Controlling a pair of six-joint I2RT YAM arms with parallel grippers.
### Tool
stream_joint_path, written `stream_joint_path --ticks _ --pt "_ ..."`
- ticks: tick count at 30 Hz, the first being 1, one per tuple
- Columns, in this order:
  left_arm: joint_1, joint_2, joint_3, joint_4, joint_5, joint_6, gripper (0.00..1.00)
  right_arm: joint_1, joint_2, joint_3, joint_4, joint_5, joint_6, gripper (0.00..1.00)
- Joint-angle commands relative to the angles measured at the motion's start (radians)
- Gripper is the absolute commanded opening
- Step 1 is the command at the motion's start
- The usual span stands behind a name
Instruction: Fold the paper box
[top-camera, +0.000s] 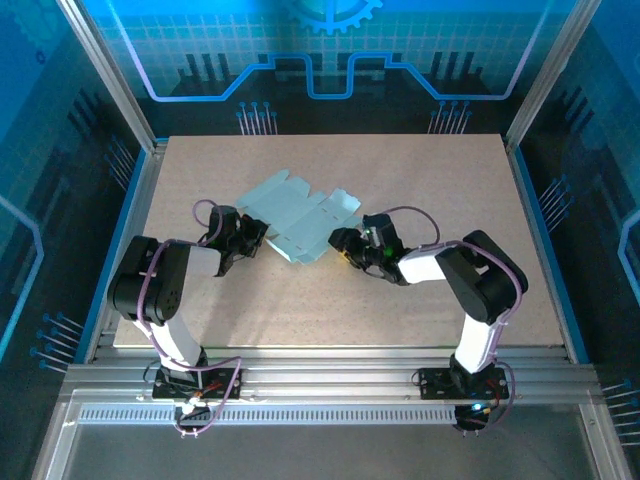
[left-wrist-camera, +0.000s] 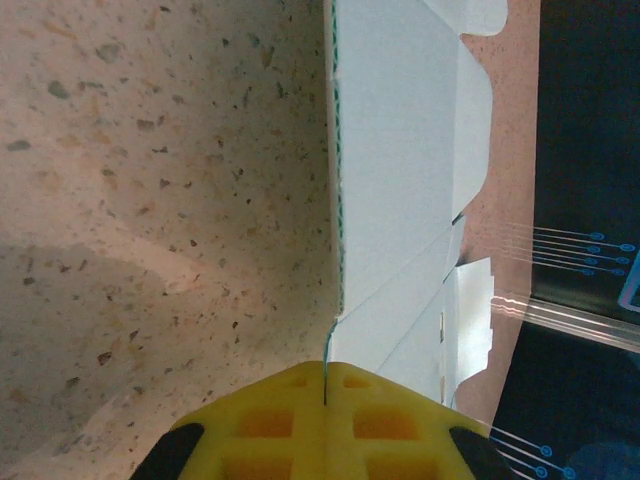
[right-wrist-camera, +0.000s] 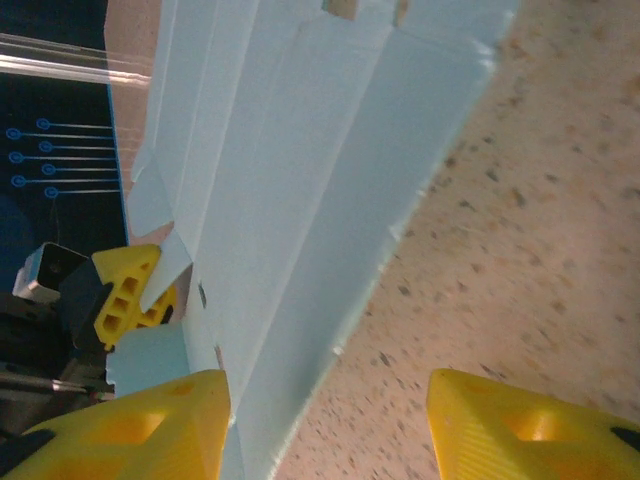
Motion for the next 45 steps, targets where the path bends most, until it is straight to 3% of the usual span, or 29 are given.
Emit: stream_joint_path --ticks 1,10,12,14,17,20,25,30,37,45 --pt "-0.004 -0.002 0.005 0.028 0.024 0.004 0.00 -0.002 0.034 0.060 -0.033 -0.011 0.015 0.48" --pt "-0.032 -0.023 -0.014 0.035 0.001 0.082 0.02 -0.017 0.037 0.111 -0.185 -0.020 0.008 0.11" --pt "-0.042 -0.032 -0.026 0.040 -0.005 0.093 0.21 -0.026 0.018 0.112 -0.240 -0.004 -0.023 0.01" --pt "-0.049 -0.050 -0.044 0.044 -0.014 0.110 0.49 -0.044 -0.009 0.112 -0.306 0.014 -0.076 0.00" --pt "-0.049 -0.122 -0.074 -0.002 -0.066 0.147 0.83 -0.083 -0.057 0.126 -0.442 0.013 -0.178 0.00" --pt "-0.049 -0.237 -0.067 -0.161 -0.152 0.242 0.99 -0.148 -0.092 0.179 -0.625 -0.049 -0.336 0.00" --pt "-0.055 -0.358 0.027 -0.411 -0.215 0.454 0.99 -0.247 -0.114 0.306 -1.007 -0.099 -0.672 0.00" --pt "-0.094 -0.288 0.202 -0.614 -0.182 0.651 0.99 -0.353 -0.048 0.452 -1.344 -0.191 -0.943 0.00" --pt "-0.108 -0.155 0.302 -0.665 -0.132 0.739 0.99 -0.453 -0.075 0.470 -1.394 -0.125 -0.996 0.00" --pt "-0.117 0.025 0.373 -0.621 0.032 0.679 0.99 -0.450 -0.003 0.533 -1.412 0.006 -0.986 0.00"
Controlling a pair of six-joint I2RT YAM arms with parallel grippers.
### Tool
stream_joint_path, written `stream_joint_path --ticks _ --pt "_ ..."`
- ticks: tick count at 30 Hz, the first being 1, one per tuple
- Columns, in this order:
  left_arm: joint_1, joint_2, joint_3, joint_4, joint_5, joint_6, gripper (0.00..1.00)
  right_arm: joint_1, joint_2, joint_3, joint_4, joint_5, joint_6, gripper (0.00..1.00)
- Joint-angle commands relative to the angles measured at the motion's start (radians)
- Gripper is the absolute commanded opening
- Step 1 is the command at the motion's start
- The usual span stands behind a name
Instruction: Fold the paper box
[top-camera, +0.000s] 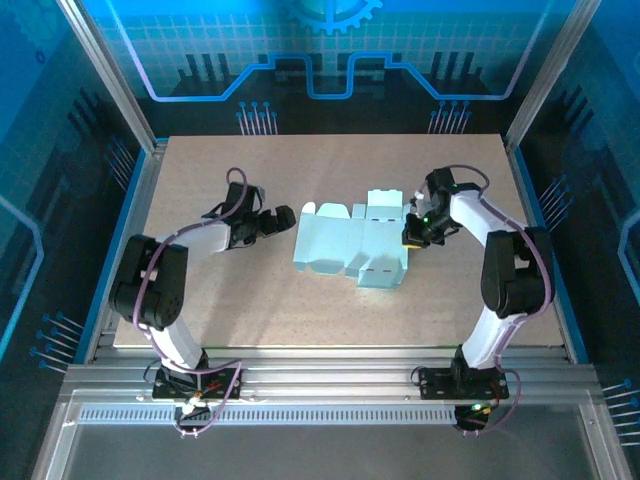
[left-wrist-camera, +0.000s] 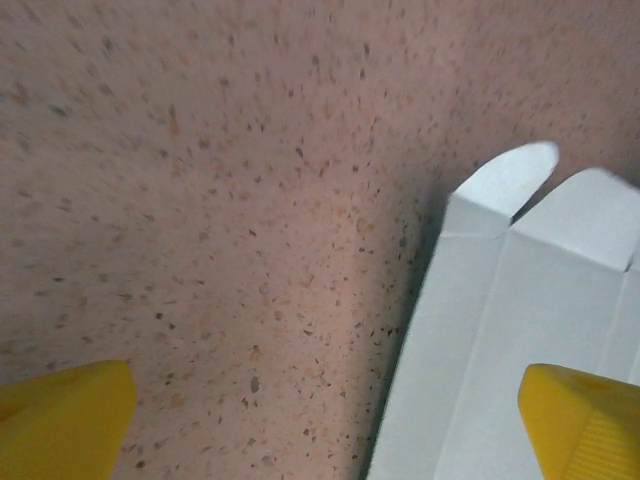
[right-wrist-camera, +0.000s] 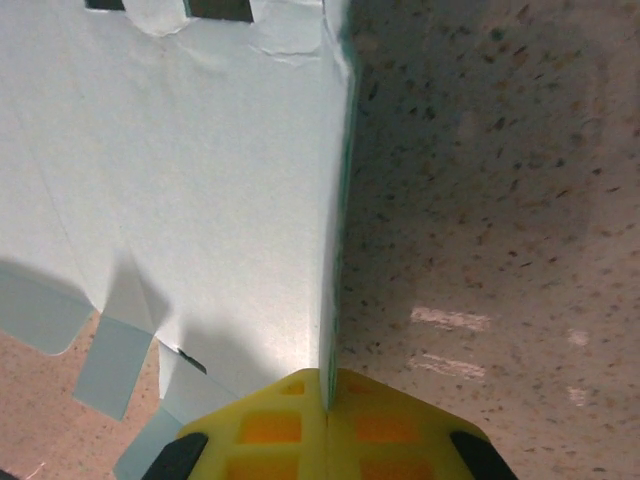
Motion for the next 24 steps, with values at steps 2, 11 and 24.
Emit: stream_joint_path --ticks 2,11,24 --pt "-0.035 0.052 0.057 -0.014 0.073 -0.003 0.99 0.014 0.057 0.059 -0.057 0.122 -0.010 0.00" --pt "-0.077 0.123 0.063 0.055 0.146 -0.095 0.91 0.121 0.154 0.159 -0.123 0.470 0.021 0.00" --pt "-0.083 0.120 0.045 0.078 0.146 -0.140 0.92 0.288 0.349 0.316 -0.264 1.039 0.043 0.00"
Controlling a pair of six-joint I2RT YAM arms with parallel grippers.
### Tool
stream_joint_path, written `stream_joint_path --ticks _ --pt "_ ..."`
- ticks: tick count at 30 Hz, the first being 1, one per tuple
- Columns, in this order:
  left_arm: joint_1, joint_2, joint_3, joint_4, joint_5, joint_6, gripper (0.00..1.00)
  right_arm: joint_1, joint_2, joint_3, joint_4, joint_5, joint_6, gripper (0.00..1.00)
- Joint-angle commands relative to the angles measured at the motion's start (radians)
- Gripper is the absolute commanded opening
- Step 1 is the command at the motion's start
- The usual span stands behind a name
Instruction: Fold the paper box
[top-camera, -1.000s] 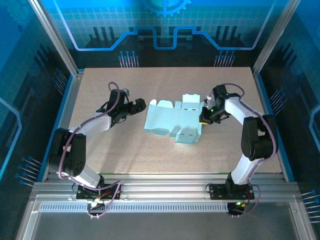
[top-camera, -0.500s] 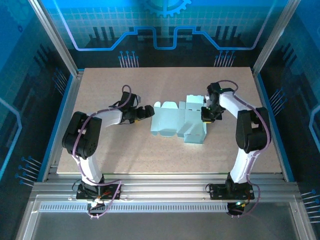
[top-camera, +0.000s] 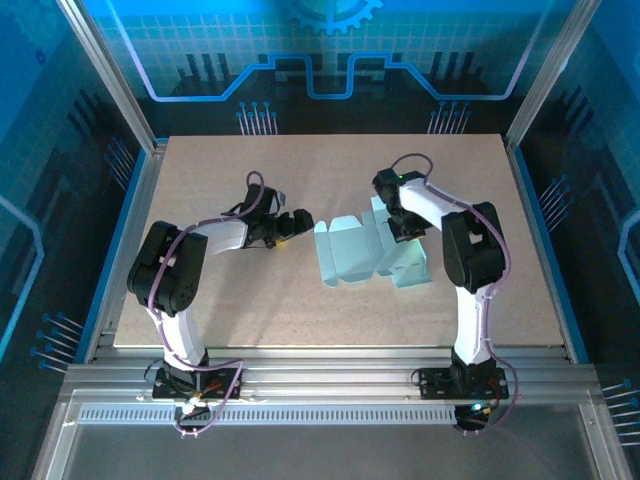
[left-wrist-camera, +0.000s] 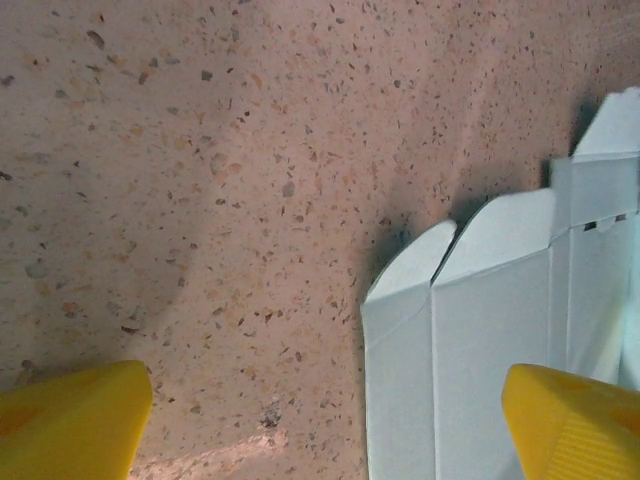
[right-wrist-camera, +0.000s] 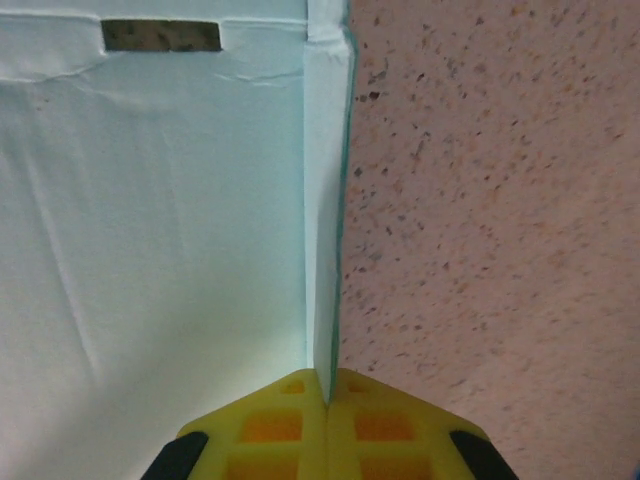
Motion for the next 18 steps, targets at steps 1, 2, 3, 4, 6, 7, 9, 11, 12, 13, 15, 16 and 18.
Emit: stream_joint_path --ticks 1,2,3,4,6,7,9,11,12,13,15,16,18 --pt "-0.008 0.005 -0.010 0.016 0.027 -0.023 0.92 0.044 0.068 0.035 -0.067 0.226 0.030 0.00" --pt "-0.007 0.003 -0.010 0.014 0.025 -0.023 0.93 0.056 0.081 0.040 -0.068 0.250 0.034 0.00" --pt "-0.007 0.001 -0.010 0.014 0.022 -0.023 0.93 0.066 0.097 0.048 -0.069 0.279 0.042 0.00" --pt "-0.007 -0.001 -0.010 0.014 0.022 -0.021 0.94 0.077 0.113 0.056 -0.072 0.304 0.048 0.00" --pt "-0.007 -0.002 -0.010 0.014 0.022 -0.021 0.95 0.088 0.148 0.071 -0.076 0.328 0.057 0.00" --pt "-0.007 -0.003 -0.010 0.016 0.023 -0.020 0.95 0.093 0.169 0.078 -0.083 0.336 0.060 0.00" --pt "-0.007 -0.003 -0.012 0.015 0.024 -0.019 0.95 0.103 0.194 0.086 -0.091 0.349 0.066 0.00" --pt "-0.007 -0.007 -0.012 0.013 0.023 -0.016 0.96 0.106 0.192 0.080 -0.089 0.334 0.069 0.00" --pt "-0.007 -0.009 -0.013 0.010 0.021 -0.013 0.96 0.105 0.177 0.067 -0.075 0.321 0.060 0.00" --pt "-0.007 -0.009 -0.012 0.010 0.020 -0.011 0.96 0.104 0.158 0.057 -0.060 0.314 0.054 0.00" --pt "-0.007 -0.008 -0.010 0.009 0.020 -0.009 0.97 0.096 0.113 0.033 -0.015 0.264 0.014 0.00" --pt "-0.007 -0.007 -0.009 0.010 0.022 -0.008 0.96 0.086 0.085 0.017 0.015 0.205 -0.008 0.00" --pt "-0.006 -0.005 -0.006 0.014 0.032 -0.009 0.97 0.054 0.031 -0.012 0.067 0.074 -0.042 0.01"
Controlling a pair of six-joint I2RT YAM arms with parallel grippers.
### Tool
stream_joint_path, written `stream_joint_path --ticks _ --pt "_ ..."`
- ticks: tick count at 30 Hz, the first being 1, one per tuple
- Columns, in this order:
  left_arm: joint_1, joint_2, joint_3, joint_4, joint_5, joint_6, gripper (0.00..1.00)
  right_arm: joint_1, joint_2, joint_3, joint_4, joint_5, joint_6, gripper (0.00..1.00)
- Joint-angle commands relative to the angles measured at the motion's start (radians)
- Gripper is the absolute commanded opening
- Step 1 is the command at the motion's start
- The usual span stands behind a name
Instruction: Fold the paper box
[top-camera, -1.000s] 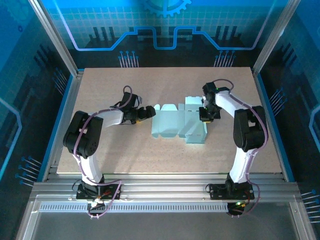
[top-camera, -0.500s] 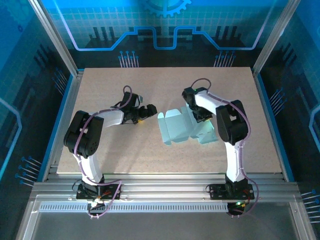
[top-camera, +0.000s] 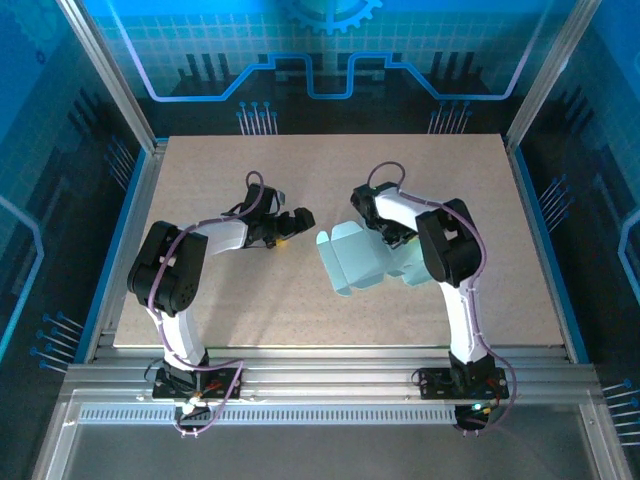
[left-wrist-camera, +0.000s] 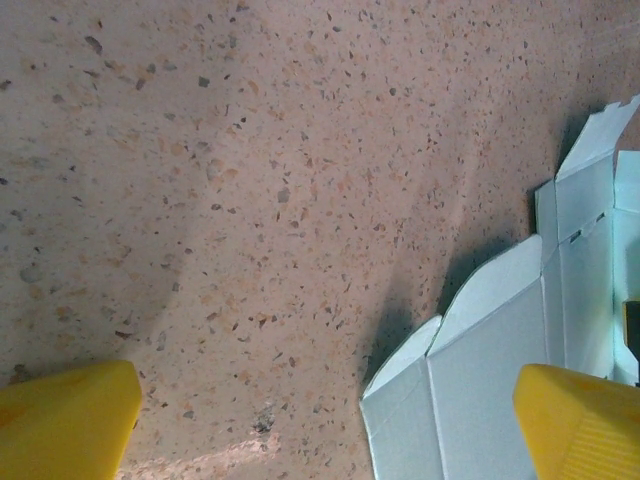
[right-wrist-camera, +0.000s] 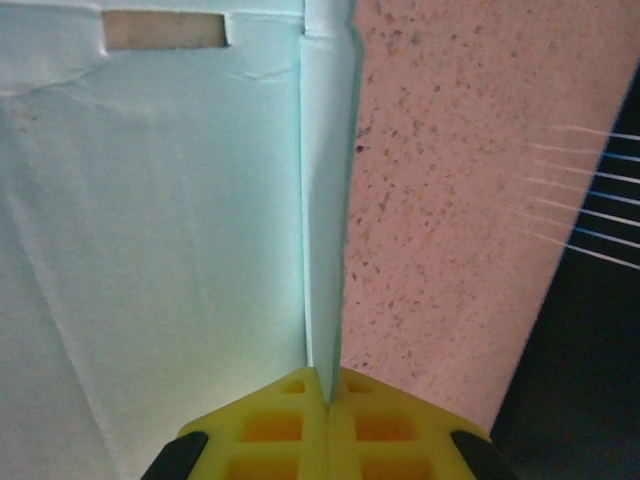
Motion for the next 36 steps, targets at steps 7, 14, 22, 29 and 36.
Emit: stream_joint_path --ticks 7,14,22,29,36 --pt "-0.006 -0.001 -0.003 0.005 0.037 0.010 0.97 -0.096 -0.099 -0.043 0.082 -0.321 -0.093 0.00" --pt "-0.006 0.009 0.000 0.006 0.040 0.005 0.97 -0.006 0.015 0.014 -0.015 0.092 0.011 0.00" --pt "-0.006 -0.003 0.003 -0.006 0.039 0.025 0.97 -0.031 -0.089 -0.058 0.156 -0.270 -0.096 0.07" --pt "-0.008 -0.006 0.011 -0.004 0.041 0.038 0.99 -0.126 -0.207 -0.107 0.211 -0.621 -0.165 0.37" --pt "-0.008 0.000 0.059 -0.029 0.034 0.088 0.99 -0.211 -0.242 -0.147 0.266 -0.818 -0.233 0.40"
